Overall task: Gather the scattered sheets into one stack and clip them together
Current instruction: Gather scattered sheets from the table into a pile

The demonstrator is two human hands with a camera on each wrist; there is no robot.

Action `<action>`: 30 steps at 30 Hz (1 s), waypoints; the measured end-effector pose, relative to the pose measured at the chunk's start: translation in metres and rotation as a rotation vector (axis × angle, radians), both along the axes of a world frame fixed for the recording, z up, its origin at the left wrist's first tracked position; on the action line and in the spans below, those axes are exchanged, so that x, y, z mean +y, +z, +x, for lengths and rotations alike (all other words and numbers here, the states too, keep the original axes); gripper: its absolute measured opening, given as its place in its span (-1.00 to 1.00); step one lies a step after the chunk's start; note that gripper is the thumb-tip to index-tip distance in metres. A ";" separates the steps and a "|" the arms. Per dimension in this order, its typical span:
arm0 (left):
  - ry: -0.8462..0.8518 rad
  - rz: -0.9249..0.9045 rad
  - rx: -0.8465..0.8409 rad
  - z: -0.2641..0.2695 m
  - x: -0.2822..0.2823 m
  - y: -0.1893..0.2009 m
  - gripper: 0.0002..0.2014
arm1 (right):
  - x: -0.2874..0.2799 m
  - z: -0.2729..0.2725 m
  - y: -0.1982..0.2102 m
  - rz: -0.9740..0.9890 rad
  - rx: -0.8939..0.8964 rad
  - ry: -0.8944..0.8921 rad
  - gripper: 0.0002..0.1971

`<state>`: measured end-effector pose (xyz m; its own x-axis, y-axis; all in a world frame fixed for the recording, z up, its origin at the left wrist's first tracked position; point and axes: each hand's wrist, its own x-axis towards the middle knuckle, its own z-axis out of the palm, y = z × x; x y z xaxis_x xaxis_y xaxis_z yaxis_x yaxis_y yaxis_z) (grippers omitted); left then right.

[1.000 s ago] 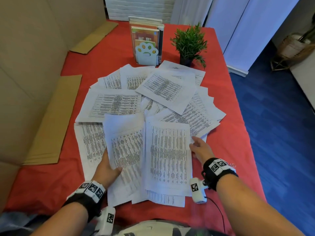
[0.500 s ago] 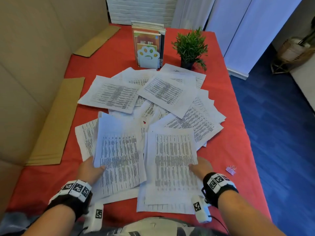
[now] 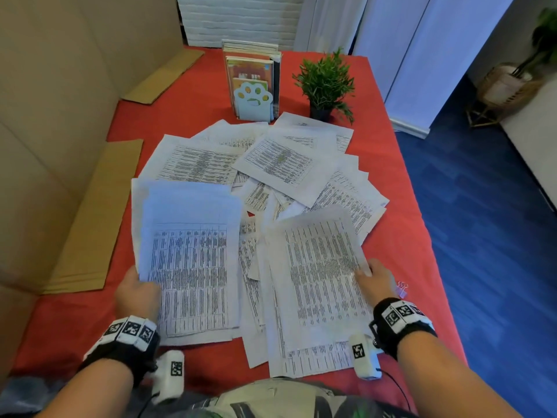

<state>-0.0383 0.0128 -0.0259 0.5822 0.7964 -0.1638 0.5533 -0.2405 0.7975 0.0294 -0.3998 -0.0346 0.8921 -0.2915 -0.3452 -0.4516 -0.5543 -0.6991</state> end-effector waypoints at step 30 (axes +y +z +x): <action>-0.157 -0.279 -0.262 0.036 -0.043 0.085 -0.84 | 0.056 0.006 0.010 0.393 -0.043 0.078 -0.77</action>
<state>-0.0020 -0.0300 0.0586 0.7436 0.6408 -0.1908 0.2964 -0.0600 0.9532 0.0353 -0.3433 -0.0248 0.9226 -0.0755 -0.3784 -0.3841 -0.2721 -0.8823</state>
